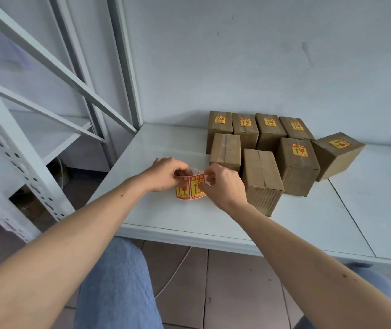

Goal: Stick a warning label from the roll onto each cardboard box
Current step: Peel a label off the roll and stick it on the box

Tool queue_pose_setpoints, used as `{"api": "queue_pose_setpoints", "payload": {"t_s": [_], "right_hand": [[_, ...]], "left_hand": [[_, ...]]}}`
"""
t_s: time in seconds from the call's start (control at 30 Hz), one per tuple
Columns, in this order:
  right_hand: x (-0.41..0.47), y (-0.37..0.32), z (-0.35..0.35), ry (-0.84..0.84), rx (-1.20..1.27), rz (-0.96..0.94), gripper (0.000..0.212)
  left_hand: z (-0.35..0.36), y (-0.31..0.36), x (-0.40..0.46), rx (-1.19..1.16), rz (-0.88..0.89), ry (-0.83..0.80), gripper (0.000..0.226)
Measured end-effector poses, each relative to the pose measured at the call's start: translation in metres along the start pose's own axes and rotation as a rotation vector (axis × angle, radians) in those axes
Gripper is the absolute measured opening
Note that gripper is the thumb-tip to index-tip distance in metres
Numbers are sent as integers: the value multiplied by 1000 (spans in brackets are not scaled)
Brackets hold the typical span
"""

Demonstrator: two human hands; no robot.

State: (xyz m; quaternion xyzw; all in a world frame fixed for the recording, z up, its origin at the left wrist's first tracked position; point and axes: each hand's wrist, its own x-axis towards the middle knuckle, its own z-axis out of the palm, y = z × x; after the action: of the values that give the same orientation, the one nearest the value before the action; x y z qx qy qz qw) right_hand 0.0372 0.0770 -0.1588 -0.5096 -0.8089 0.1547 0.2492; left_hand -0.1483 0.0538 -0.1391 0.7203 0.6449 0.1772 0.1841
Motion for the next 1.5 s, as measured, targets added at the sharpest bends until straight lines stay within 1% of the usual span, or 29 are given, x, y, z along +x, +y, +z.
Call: {"api": "queue_pose_setpoints", "payload": {"t_s": [0.17,0.3,0.37,0.43,0.53,0.63,0.73,0.83,1.0,1.2,1.37,1.43,1.5], "right_hand": [[3,3,2,-15,50,47,39],[4,5,3,-2,116,53,24],[4,4,4,-5,148,65,22],[4,4,5,-19,172,77,26],[4,4,4,-44,216,104,37],[3,3,2,-72,248,113,46],[2,3,2,-99,263,108,47],[2,4,1,-85,249,107,40],[1,4,-2,-80,273,135,30],[0,7,-5,-45,304,153,19],[0,10,-6,-99,326,146,9],[0,11,-11,-110,348,150,8],[0,12,-18,-99,382,154,7]], "left_hand": [[2,5,2,-47,6,-30,19],[4,6,5,-58,6,-33,20],[4,7,5,-63,6,-42,20],[4,6,6,-63,18,-41,18],[3,5,6,-69,41,-38,17],[4,5,5,-82,58,-51,25],[4,5,5,-98,71,-65,29],[5,3,6,-94,75,-69,24],[6,1,8,-78,64,-68,26],[8,-1,11,-39,15,-68,12],[8,6,11,80,-3,-37,8],[8,7,10,186,-1,-10,13],[8,7,8,291,9,3,22]]}}
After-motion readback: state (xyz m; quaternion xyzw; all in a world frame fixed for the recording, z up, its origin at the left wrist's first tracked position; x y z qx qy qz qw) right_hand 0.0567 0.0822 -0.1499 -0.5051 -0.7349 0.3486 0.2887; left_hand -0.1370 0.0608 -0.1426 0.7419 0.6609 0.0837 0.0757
